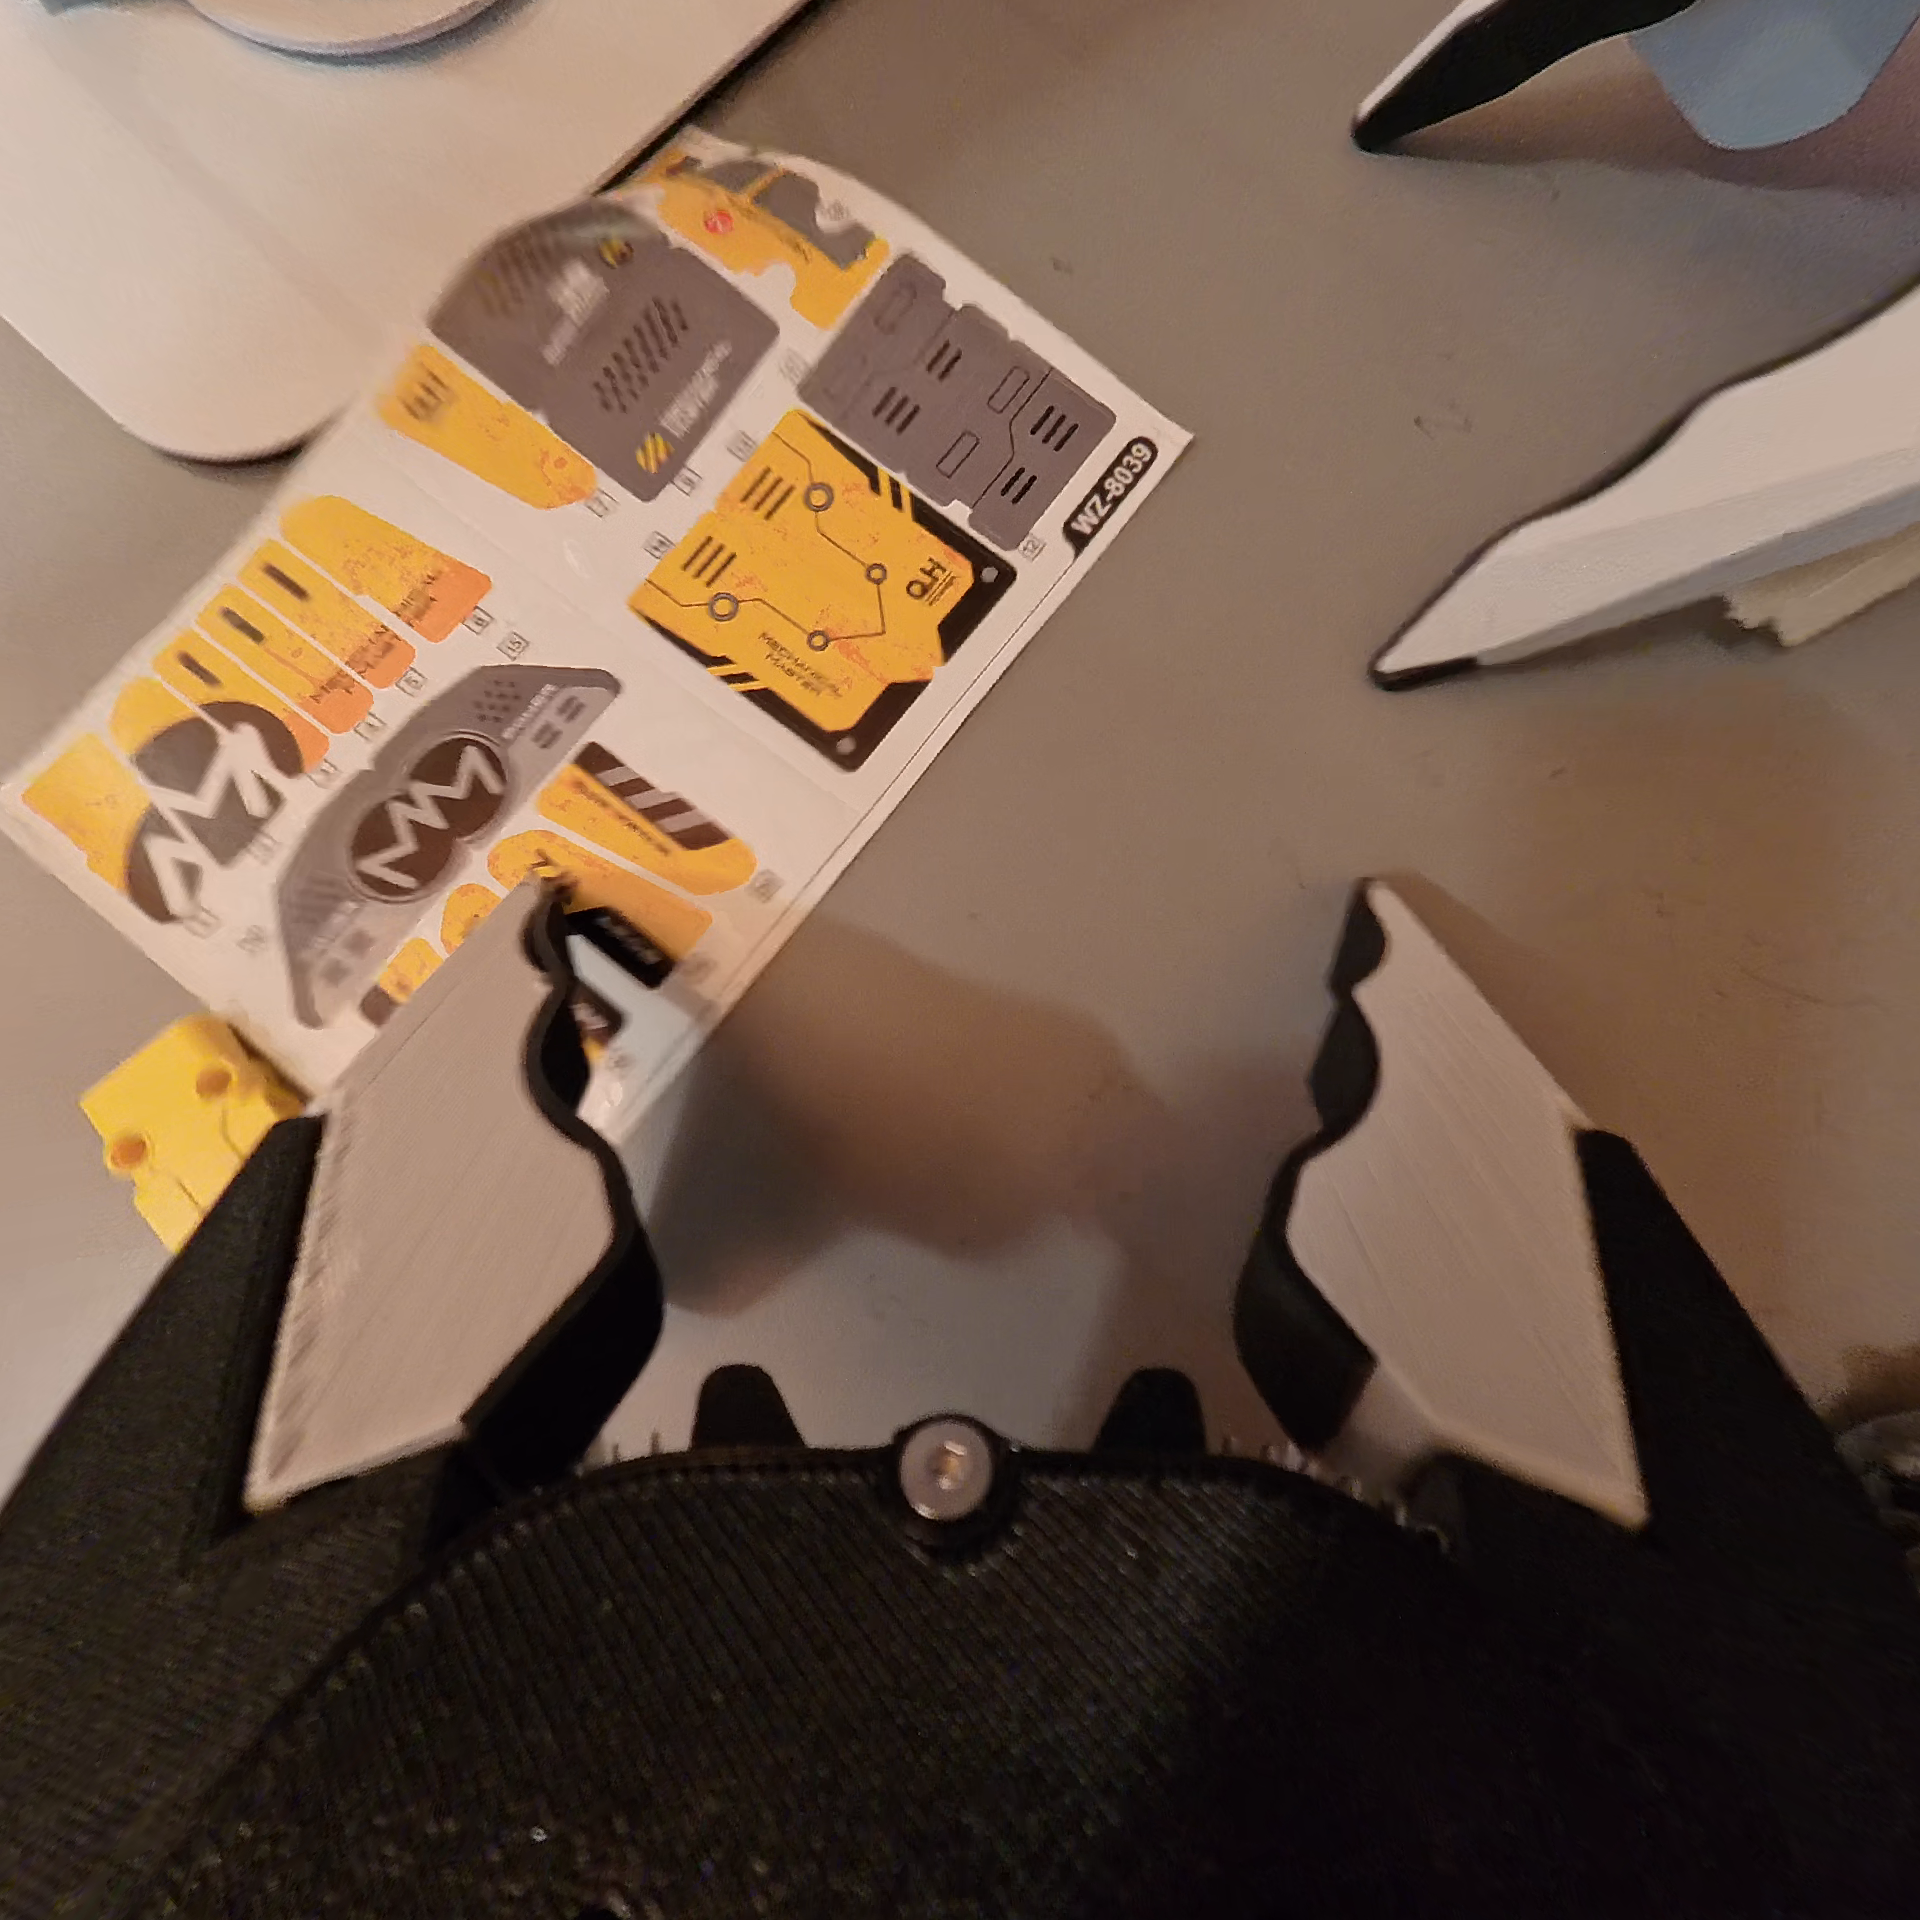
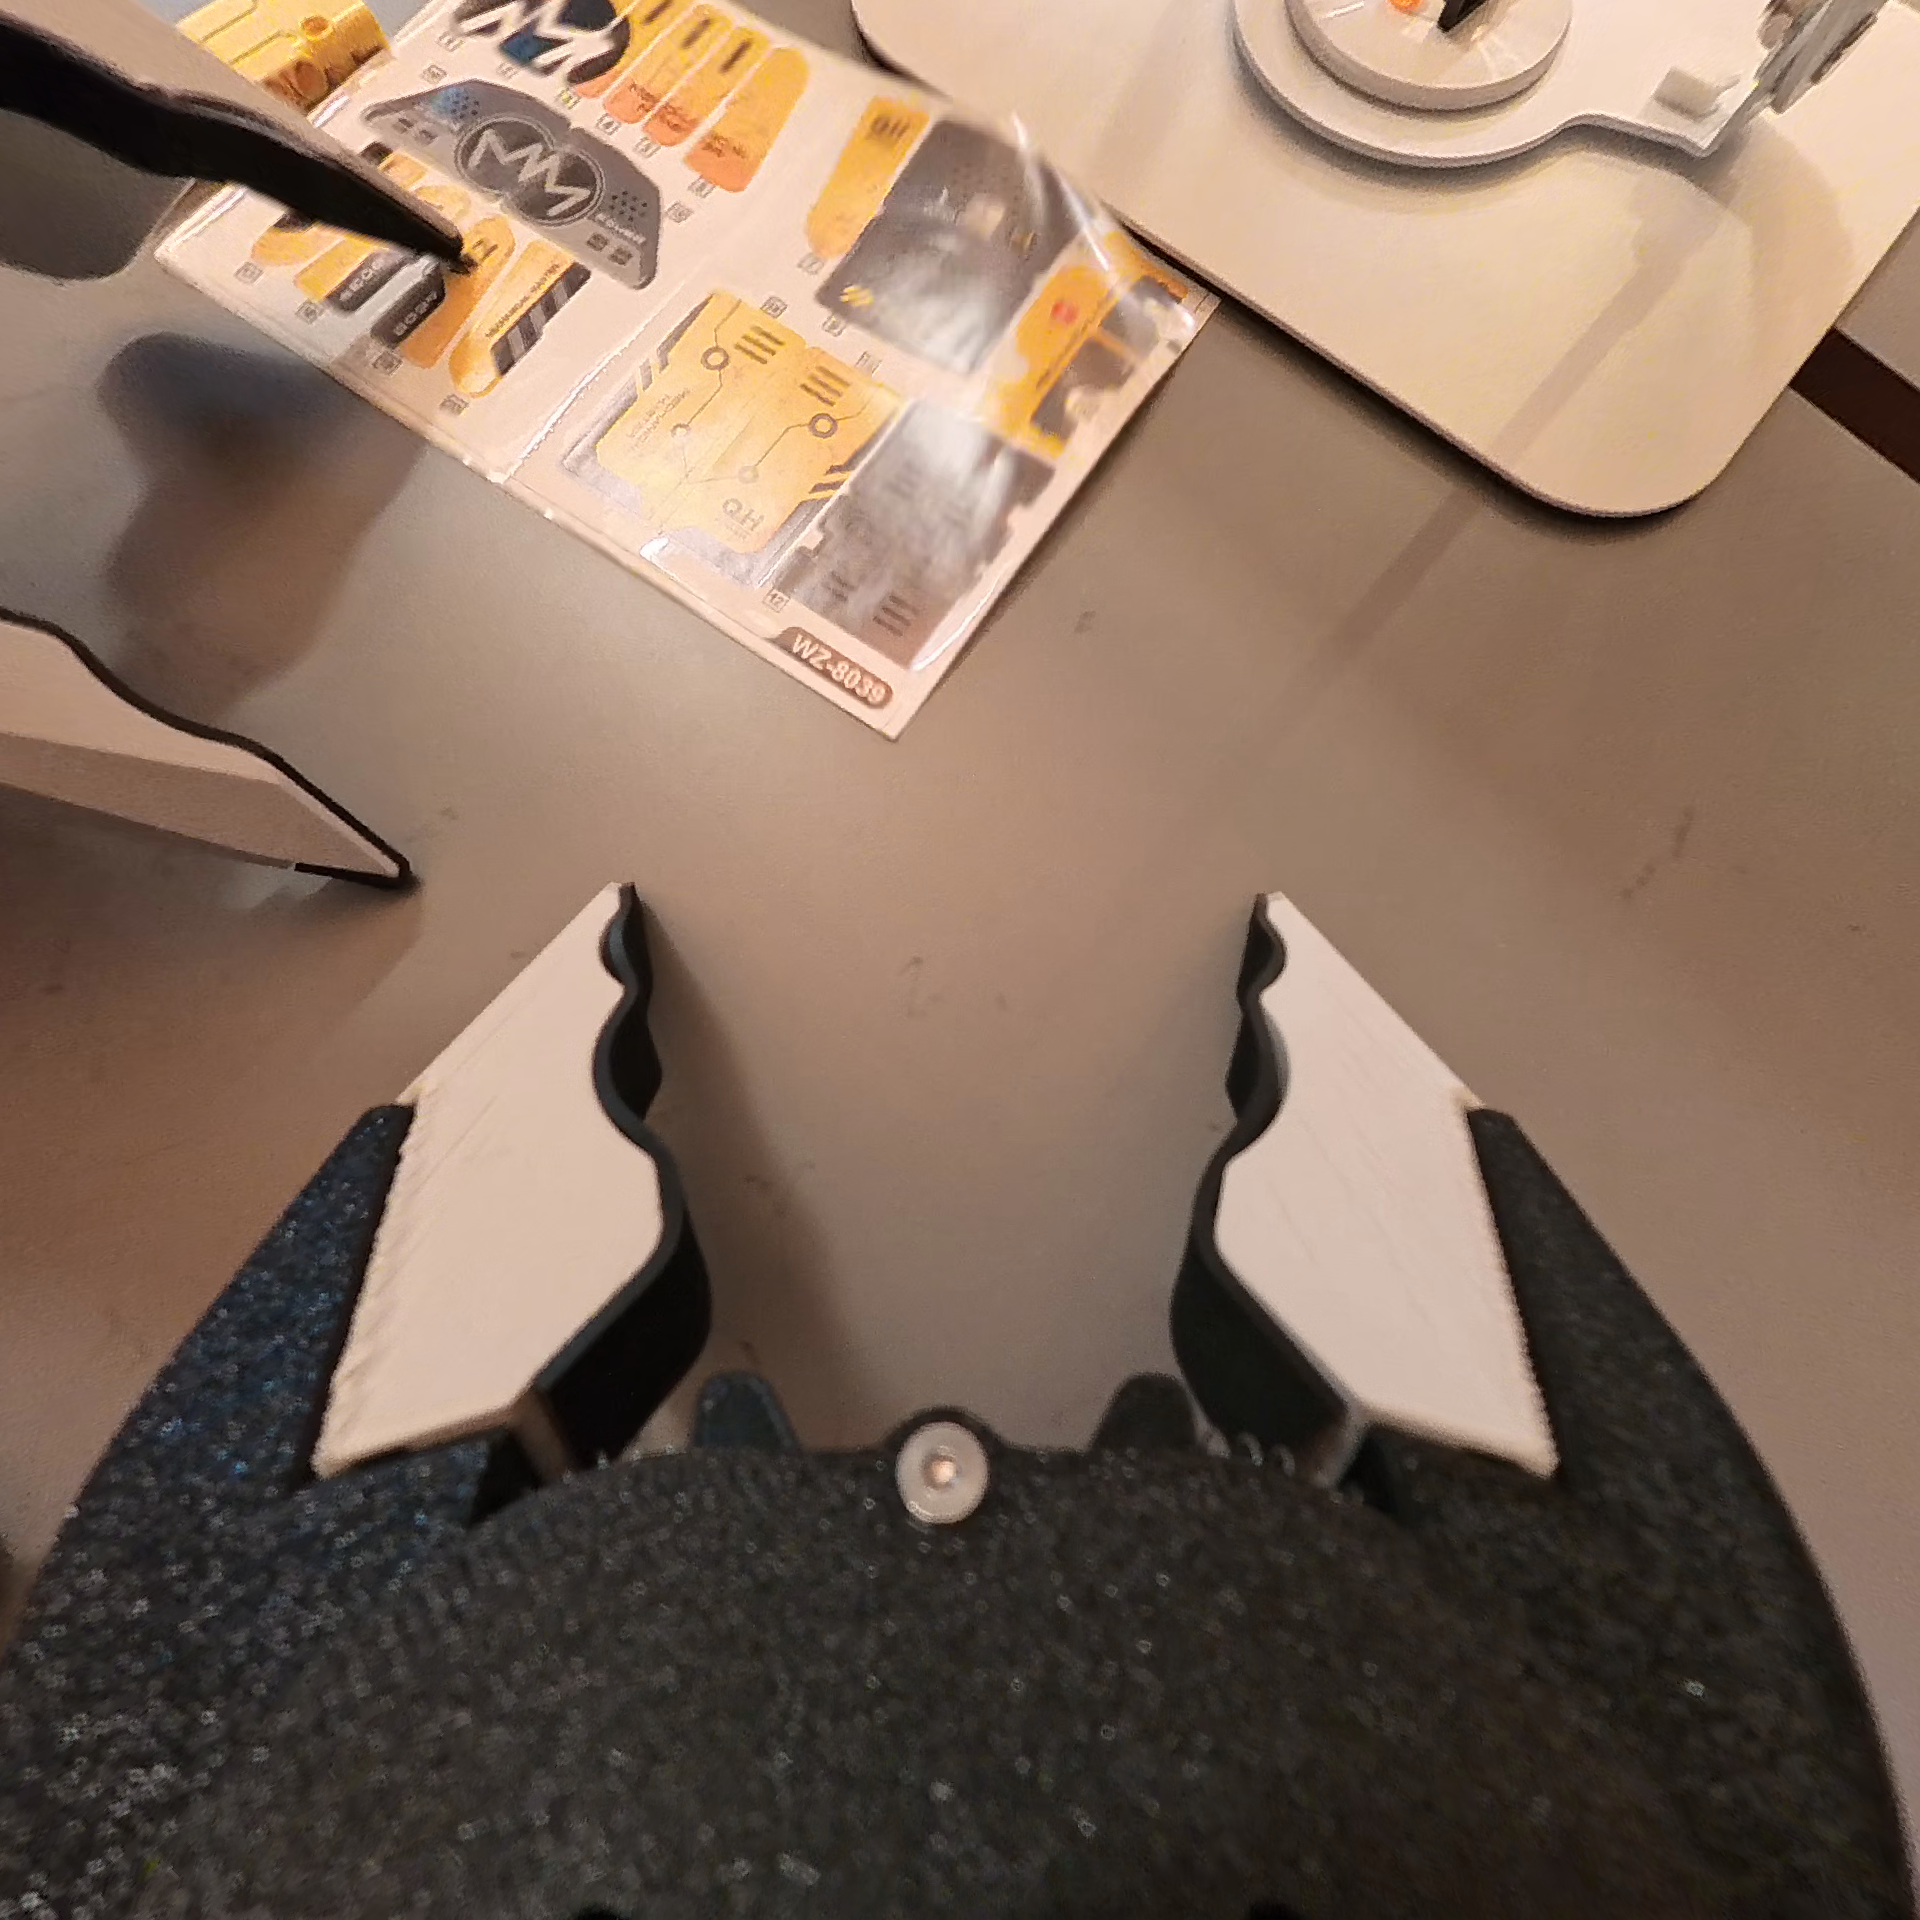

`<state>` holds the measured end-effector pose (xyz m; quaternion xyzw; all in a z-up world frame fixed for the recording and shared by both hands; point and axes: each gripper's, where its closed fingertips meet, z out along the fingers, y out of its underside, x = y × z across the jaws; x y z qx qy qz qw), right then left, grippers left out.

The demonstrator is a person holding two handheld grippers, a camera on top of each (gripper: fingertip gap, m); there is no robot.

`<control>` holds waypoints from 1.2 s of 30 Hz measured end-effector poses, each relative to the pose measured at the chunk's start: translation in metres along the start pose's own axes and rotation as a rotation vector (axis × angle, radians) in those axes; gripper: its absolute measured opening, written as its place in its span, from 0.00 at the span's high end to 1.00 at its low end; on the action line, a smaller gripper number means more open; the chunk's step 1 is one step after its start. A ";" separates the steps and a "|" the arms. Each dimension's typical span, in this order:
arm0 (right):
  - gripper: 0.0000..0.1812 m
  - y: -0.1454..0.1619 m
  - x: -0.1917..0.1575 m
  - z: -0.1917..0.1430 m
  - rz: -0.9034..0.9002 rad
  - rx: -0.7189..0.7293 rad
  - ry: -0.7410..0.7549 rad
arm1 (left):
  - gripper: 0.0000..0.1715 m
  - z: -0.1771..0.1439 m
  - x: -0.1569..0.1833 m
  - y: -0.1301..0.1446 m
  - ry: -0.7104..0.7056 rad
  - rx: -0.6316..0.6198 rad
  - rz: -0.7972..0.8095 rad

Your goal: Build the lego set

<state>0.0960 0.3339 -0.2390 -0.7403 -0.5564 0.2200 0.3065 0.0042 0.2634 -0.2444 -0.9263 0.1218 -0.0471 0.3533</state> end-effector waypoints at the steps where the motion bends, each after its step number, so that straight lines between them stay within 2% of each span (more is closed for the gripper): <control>1: 0.38 0.000 0.000 0.000 0.000 0.000 0.000 | 0.15 0.002 -0.003 0.000 0.006 -0.009 0.004; 3: 0.38 0.000 0.000 0.000 0.000 0.000 0.000 | 0.10 0.006 -0.007 -0.004 0.025 -0.014 0.017; 12: 0.38 -0.001 0.002 0.001 0.013 -0.005 0.007 | 0.10 0.012 -0.007 -0.010 0.085 -0.014 0.089; 15: 0.48 0.000 0.002 -0.003 0.032 -0.005 0.028 | 0.10 0.012 -0.008 -0.009 0.088 -0.015 0.096; 17: 0.70 -0.008 -0.007 -0.014 0.003 0.044 -0.008 | 0.11 0.012 -0.008 -0.008 0.082 -0.018 0.088; 18: 0.74 -0.015 -0.008 -0.022 0.007 0.098 0.002 | 0.11 0.010 -0.012 -0.006 0.062 -0.033 0.073; 19: 0.72 -0.023 -0.006 -0.033 0.029 0.164 0.038 | 0.14 0.006 -0.018 -0.003 0.035 -0.056 0.050; 20: 0.69 -0.030 -0.003 -0.047 0.054 0.240 0.079 | 0.21 0.000 -0.022 -0.002 0.030 -0.065 0.052; 21: 0.68 -0.036 -0.002 -0.063 0.072 0.322 0.115 | 0.34 -0.009 -0.028 -0.001 0.008 -0.068 0.060; 22: 0.69 -0.039 -0.002 -0.080 0.074 0.387 0.149 | 0.42 -0.019 -0.035 -0.004 -0.017 -0.043 0.071; 24: 0.69 -0.034 -0.001 -0.111 0.048 0.446 0.232 | 0.33 -0.046 -0.048 -0.015 -0.097 0.064 0.081; 27: 0.65 -0.011 -0.007 -0.150 0.085 0.556 0.326 | 0.37 -0.091 -0.059 -0.027 -0.216 0.259 0.079; 30: 0.62 0.013 -0.037 -0.186 0.155 0.697 0.266 | 0.30 -0.134 -0.072 -0.030 -0.411 0.456 -0.011; 31: 0.62 0.017 -0.056 -0.200 0.140 0.759 0.224 | 0.33 -0.145 -0.069 -0.030 -0.444 0.494 0.017; 32: 0.66 0.019 -0.077 -0.216 0.099 0.829 0.191 | 0.37 -0.154 -0.061 -0.028 -0.448 0.501 0.053; 34: 0.74 0.028 -0.114 -0.240 0.017 0.911 0.205 | 0.30 -0.165 -0.039 -0.017 -0.414 0.473 0.095; 36: 0.72 0.046 -0.135 -0.240 0.018 0.862 0.253 | 0.27 -0.173 -0.001 -0.001 -0.285 0.477 0.138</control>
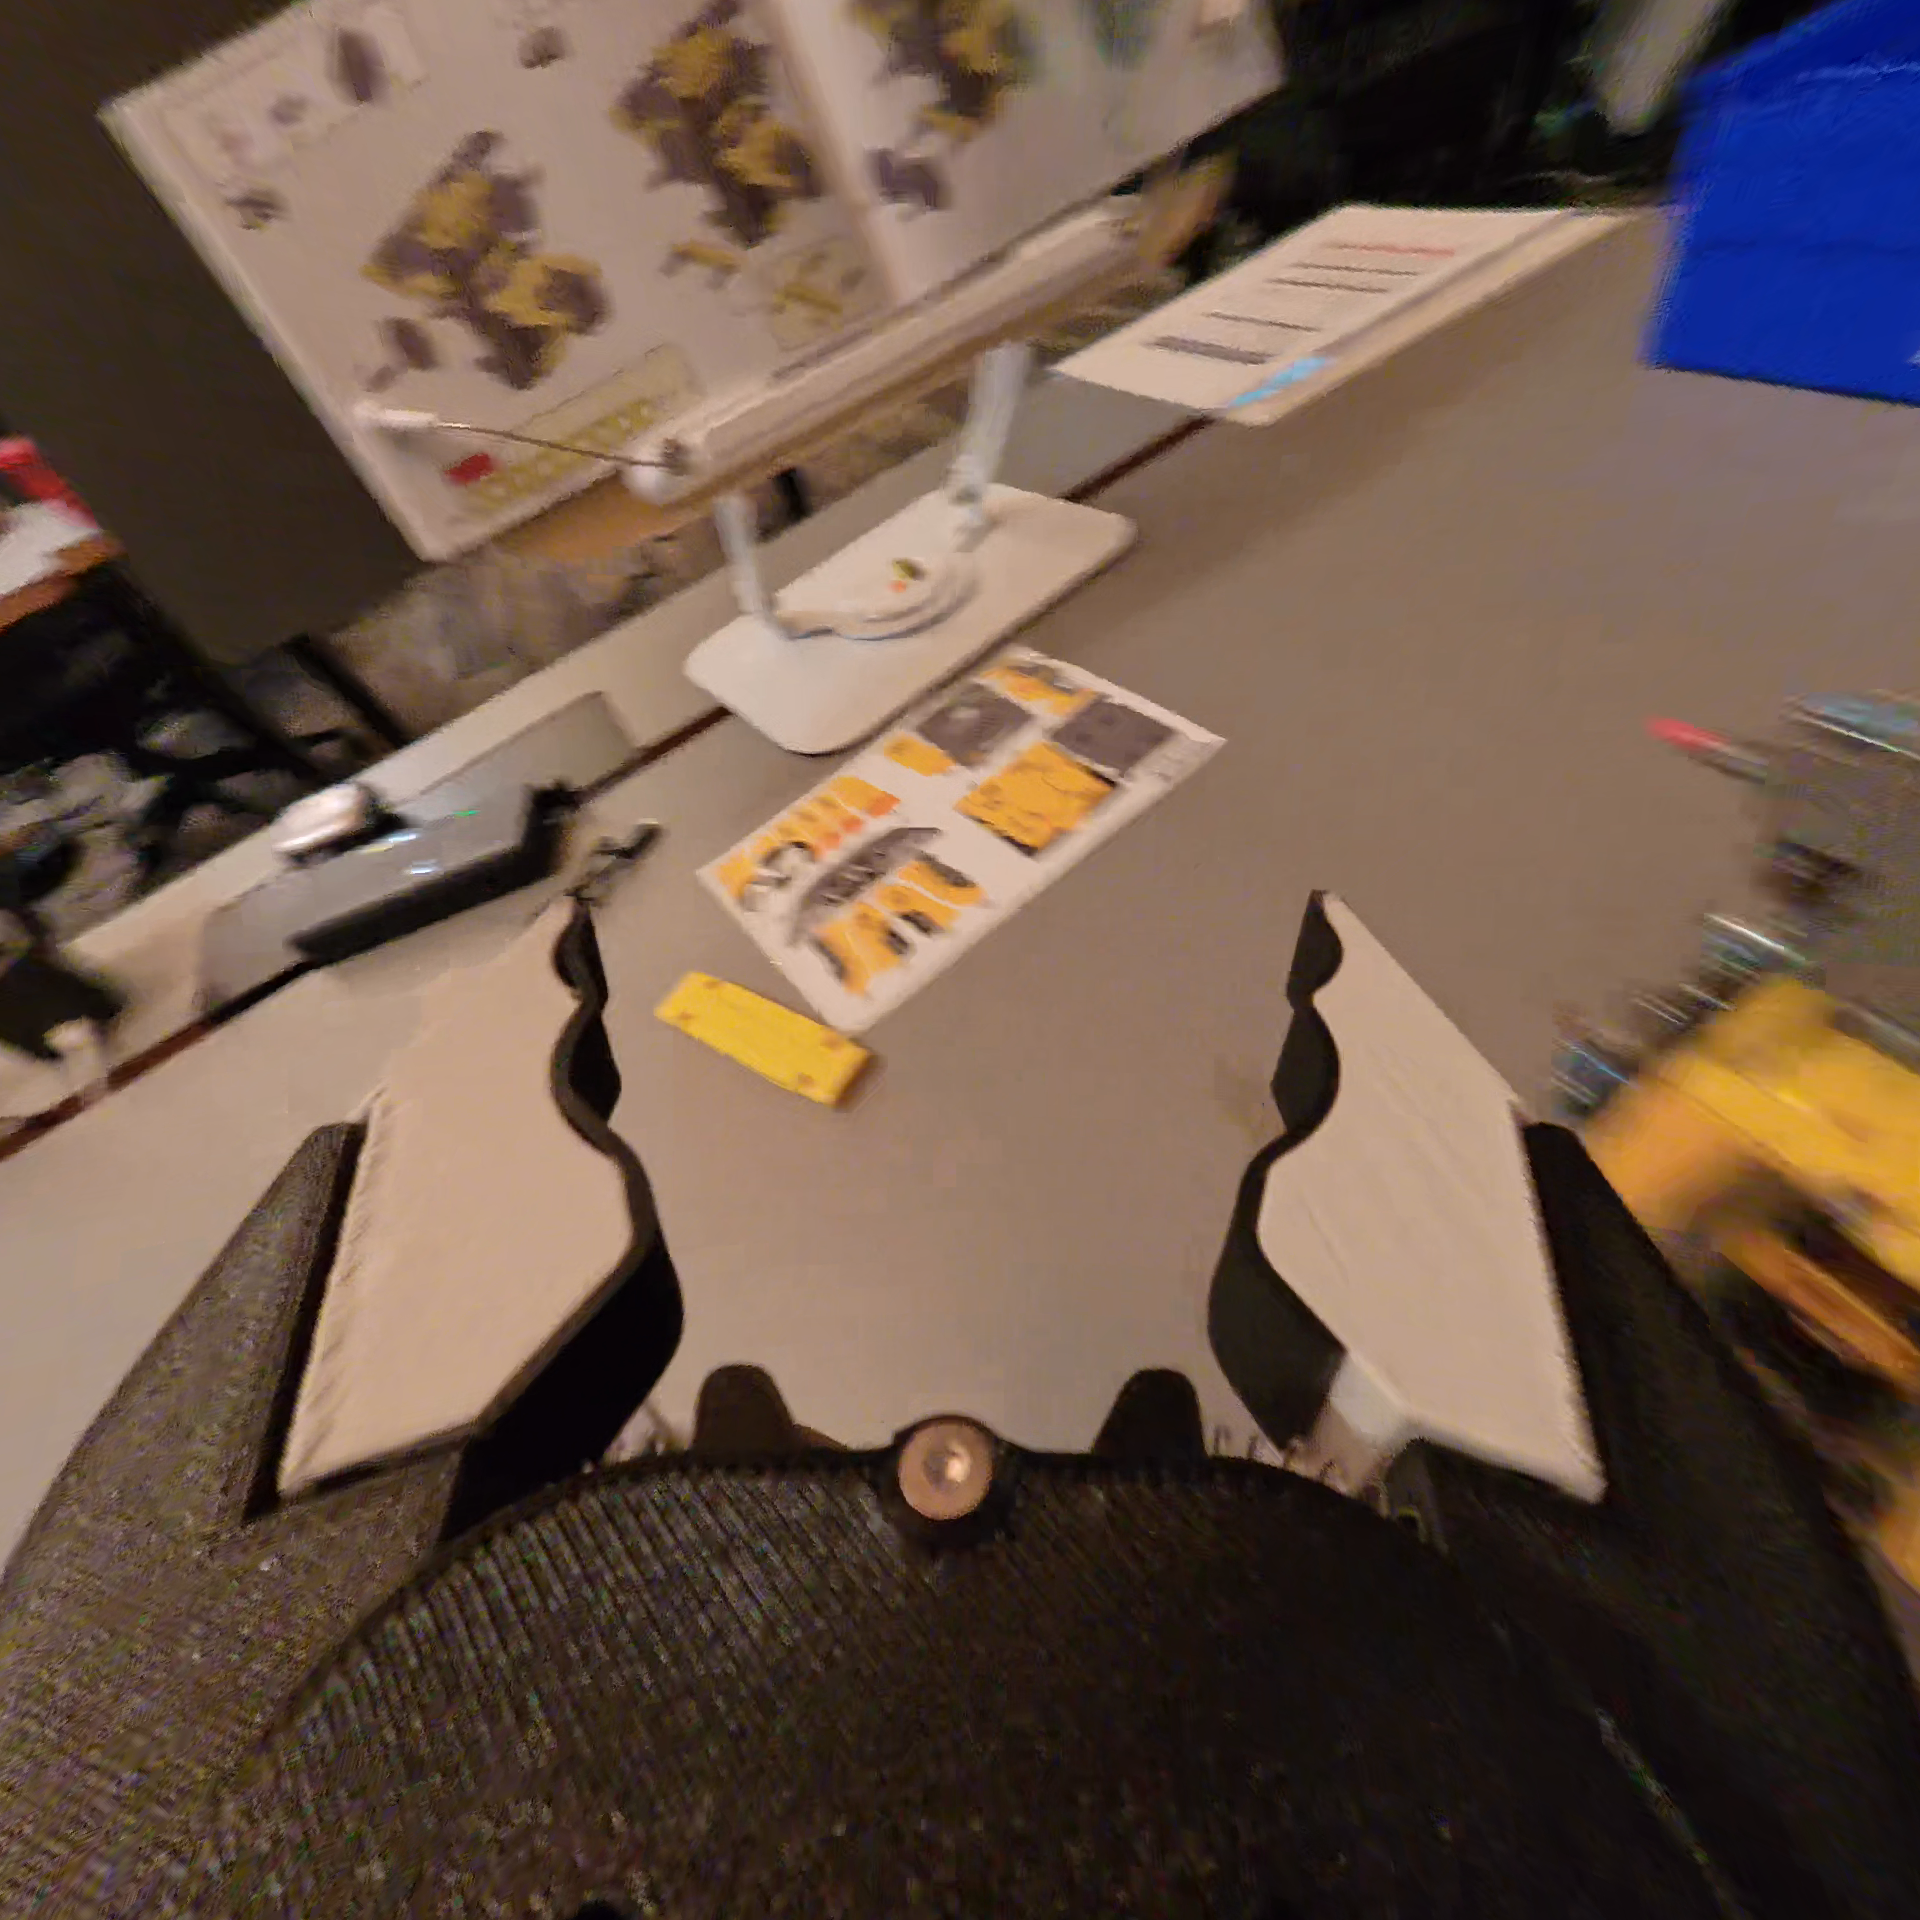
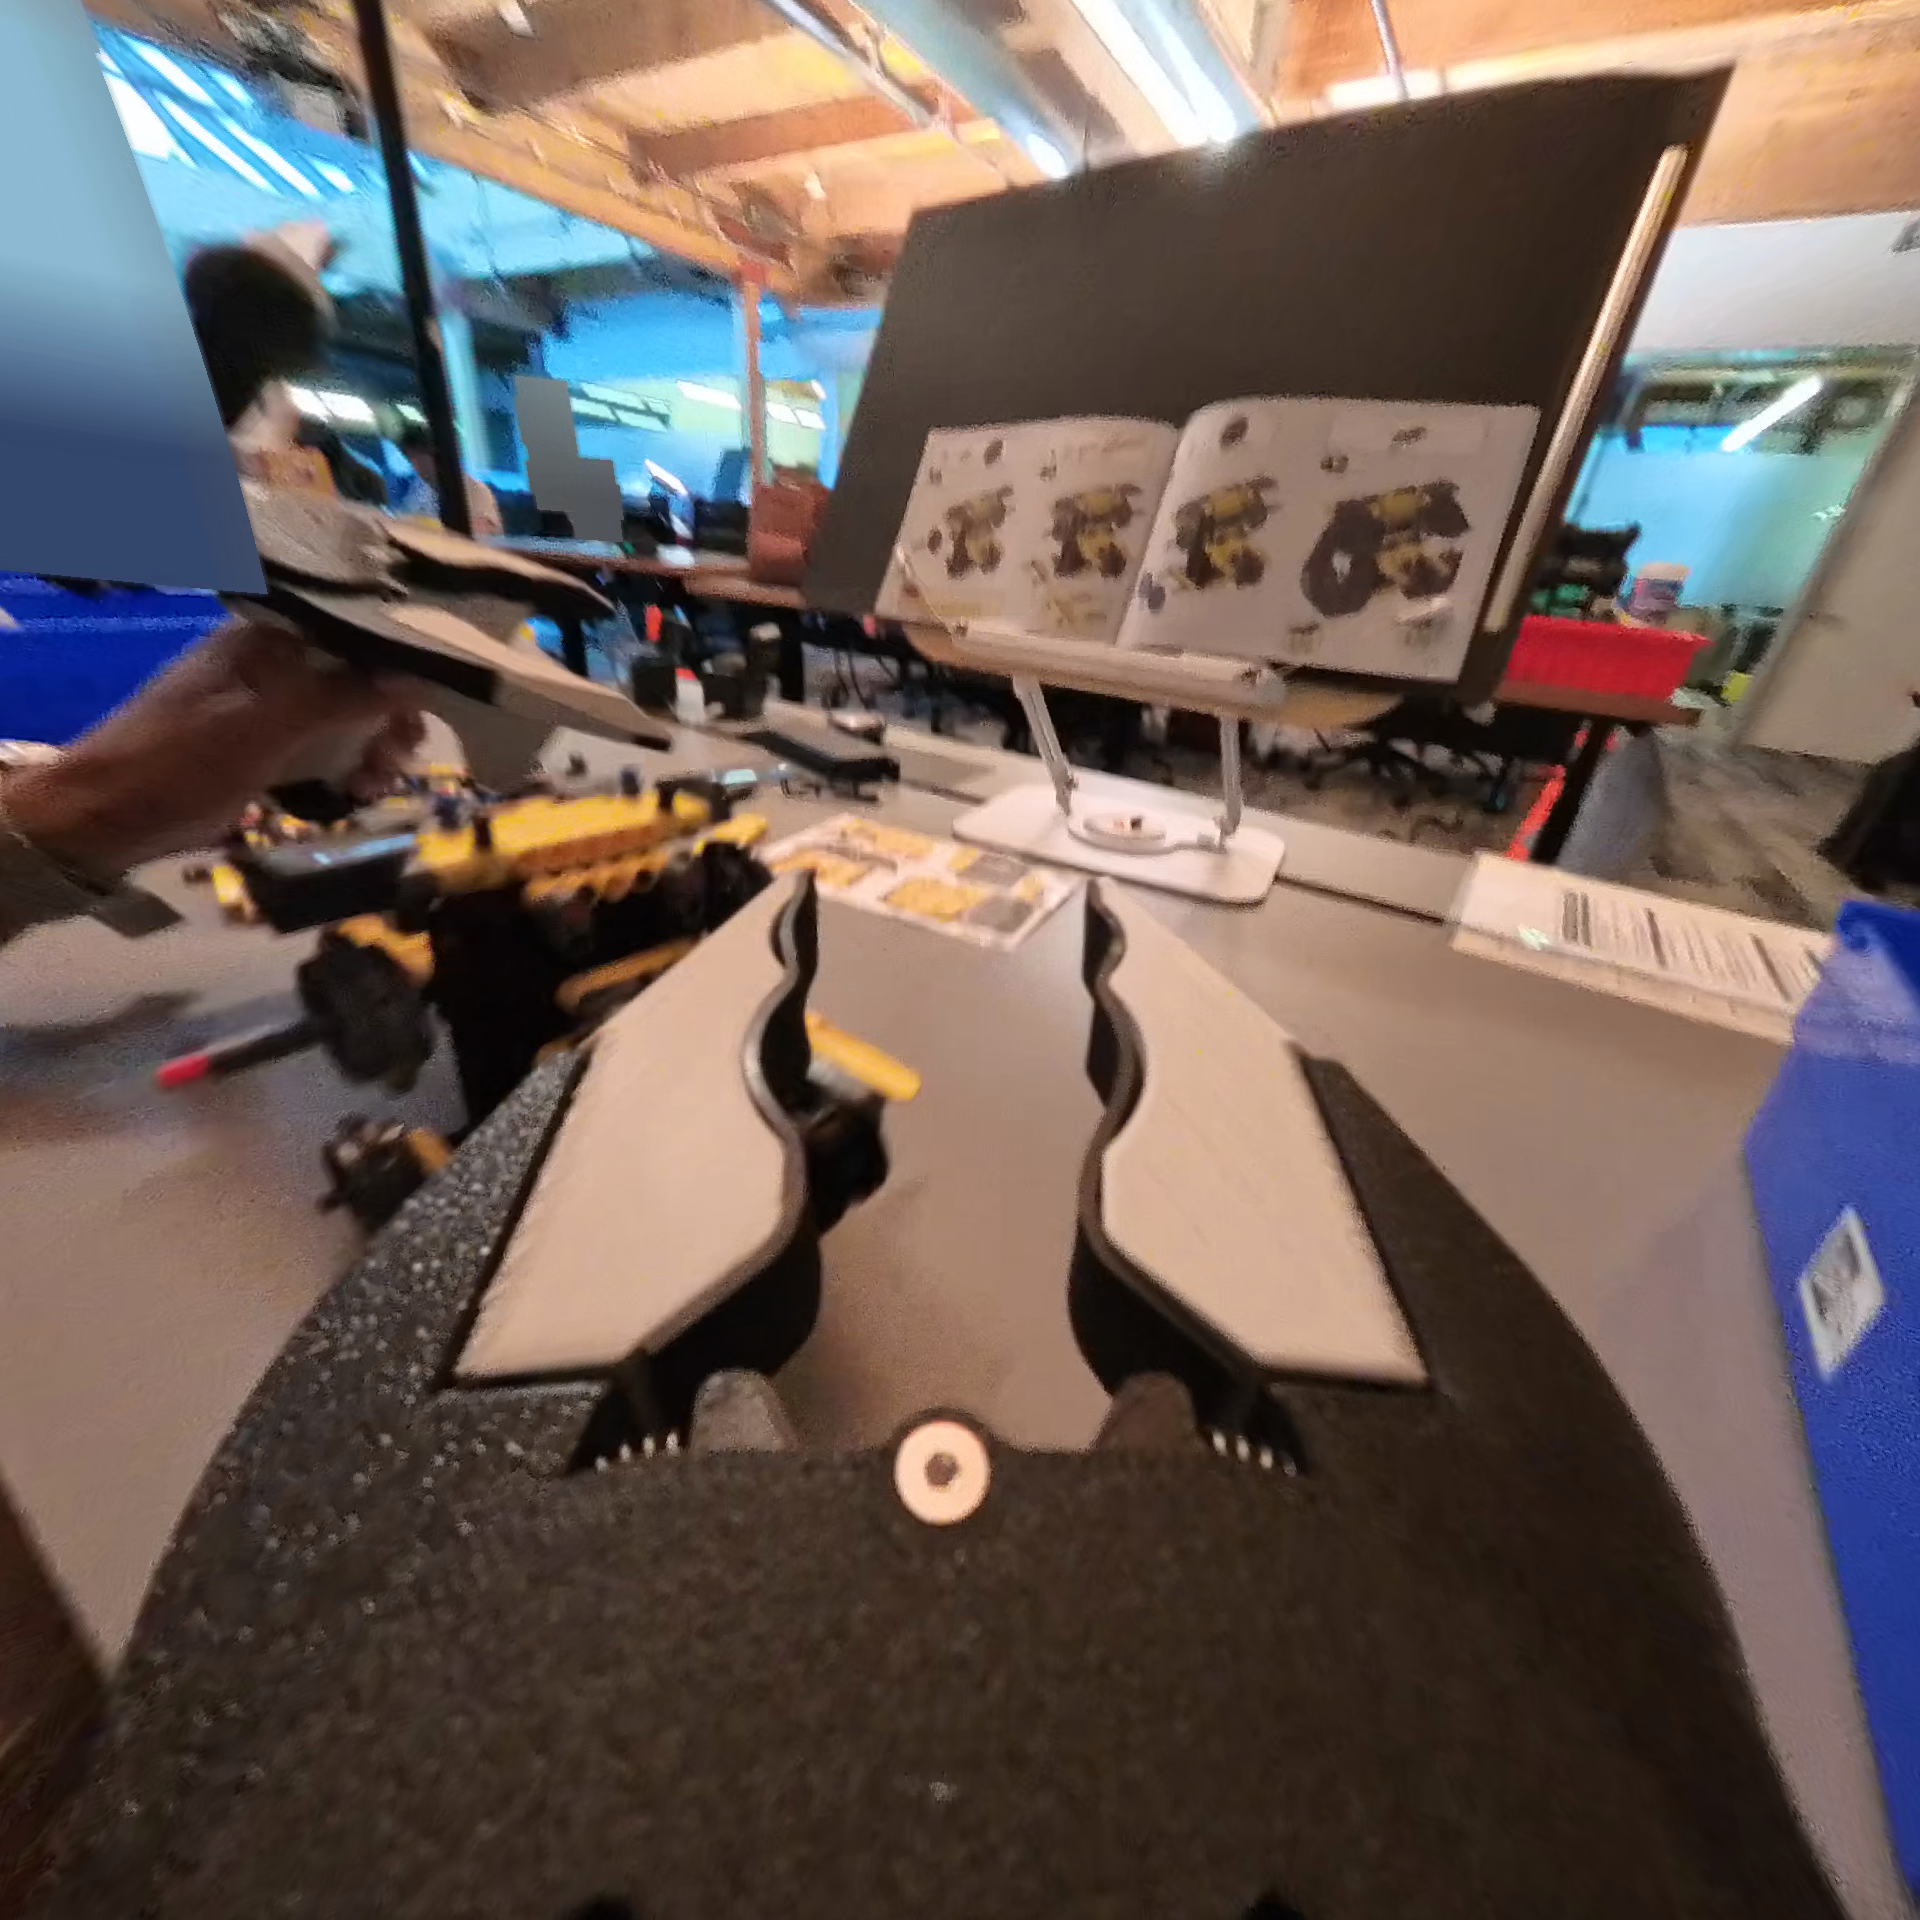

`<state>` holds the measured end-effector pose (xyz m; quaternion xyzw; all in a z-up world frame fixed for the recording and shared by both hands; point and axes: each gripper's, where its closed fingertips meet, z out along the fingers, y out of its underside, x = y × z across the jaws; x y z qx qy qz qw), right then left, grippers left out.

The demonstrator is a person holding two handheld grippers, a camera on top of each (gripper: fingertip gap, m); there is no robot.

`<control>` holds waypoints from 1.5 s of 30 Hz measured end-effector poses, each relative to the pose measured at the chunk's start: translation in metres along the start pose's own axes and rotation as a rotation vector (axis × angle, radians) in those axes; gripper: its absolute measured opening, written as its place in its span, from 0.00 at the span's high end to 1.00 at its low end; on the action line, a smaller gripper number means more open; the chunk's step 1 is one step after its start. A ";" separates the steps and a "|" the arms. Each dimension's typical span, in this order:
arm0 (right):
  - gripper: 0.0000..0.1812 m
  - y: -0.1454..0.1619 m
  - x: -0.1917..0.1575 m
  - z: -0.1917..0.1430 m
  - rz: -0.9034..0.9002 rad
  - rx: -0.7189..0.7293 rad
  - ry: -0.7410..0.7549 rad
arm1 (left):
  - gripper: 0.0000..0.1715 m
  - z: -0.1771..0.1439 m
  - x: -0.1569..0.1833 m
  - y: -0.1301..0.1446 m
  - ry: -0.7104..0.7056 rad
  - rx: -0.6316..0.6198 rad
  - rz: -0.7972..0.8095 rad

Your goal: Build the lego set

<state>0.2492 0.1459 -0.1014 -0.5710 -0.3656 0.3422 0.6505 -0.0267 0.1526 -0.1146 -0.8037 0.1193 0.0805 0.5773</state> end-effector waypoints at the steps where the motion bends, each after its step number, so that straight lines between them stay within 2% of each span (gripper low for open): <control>1: 0.71 0.006 -0.012 -0.006 -0.002 -0.032 -0.020 | 0.27 -0.013 0.018 0.005 0.079 0.005 0.000; 4: 0.70 0.012 -0.037 -0.014 0.003 -0.083 -0.105 | 0.30 -0.051 0.074 0.025 0.364 -0.022 -0.038; 8: 0.68 0.024 -0.049 -0.009 0.010 -0.158 -0.212 | 0.29 -0.083 0.119 0.048 0.631 -0.115 -0.107; 10: 0.66 0.029 -0.049 -0.004 0.016 -0.189 -0.231 | 0.29 -0.084 0.122 0.051 0.629 -0.107 -0.106; 11: 0.65 0.031 -0.045 -0.002 0.012 -0.199 -0.219 | 0.34 -0.080 0.121 0.054 0.610 -0.109 -0.099; 14: 0.60 0.039 -0.030 0.003 0.005 -0.251 -0.165 | 0.31 -0.069 0.129 0.065 0.649 -0.191 -0.110; 18: 0.52 0.058 -0.029 0.005 0.027 -0.371 -0.223 | 0.34 -0.055 0.141 0.070 0.665 -0.279 -0.077; 19: 0.52 0.060 -0.032 0.005 0.032 -0.390 -0.245 | 0.36 -0.054 0.143 0.069 0.662 -0.286 -0.059; 22: 0.55 0.067 -0.038 0.007 0.067 -0.434 -0.310 | 0.49 -0.049 0.152 0.064 0.672 -0.277 -0.039; 25: 0.63 0.070 -0.044 0.007 0.140 -0.469 -0.401 | 0.52 -0.040 0.155 0.063 0.674 -0.295 -0.039; 27: 0.63 0.072 -0.039 0.011 0.181 -0.482 -0.410 | 0.55 -0.033 0.158 0.064 0.669 -0.307 -0.011; 32: 0.63 0.076 -0.004 0.026 0.150 -0.474 -0.309 | 0.56 0.005 0.149 0.050 0.594 -0.328 0.059; 37: 0.65 0.083 0.051 0.040 0.077 -0.485 -0.134 | 0.56 0.057 0.152 0.022 0.572 -0.281 0.066; 39: 0.67 0.081 0.070 0.041 0.068 -0.461 -0.087 | 0.58 0.074 0.158 0.023 0.574 -0.303 0.087; 42: 0.66 0.072 0.080 0.037 0.124 -0.399 -0.082 | 0.60 0.091 0.163 0.031 0.558 -0.338 0.131; 45: 0.65 0.061 0.086 0.031 0.136 -0.324 -0.049 | 0.56 0.099 0.166 0.035 0.548 -0.327 0.100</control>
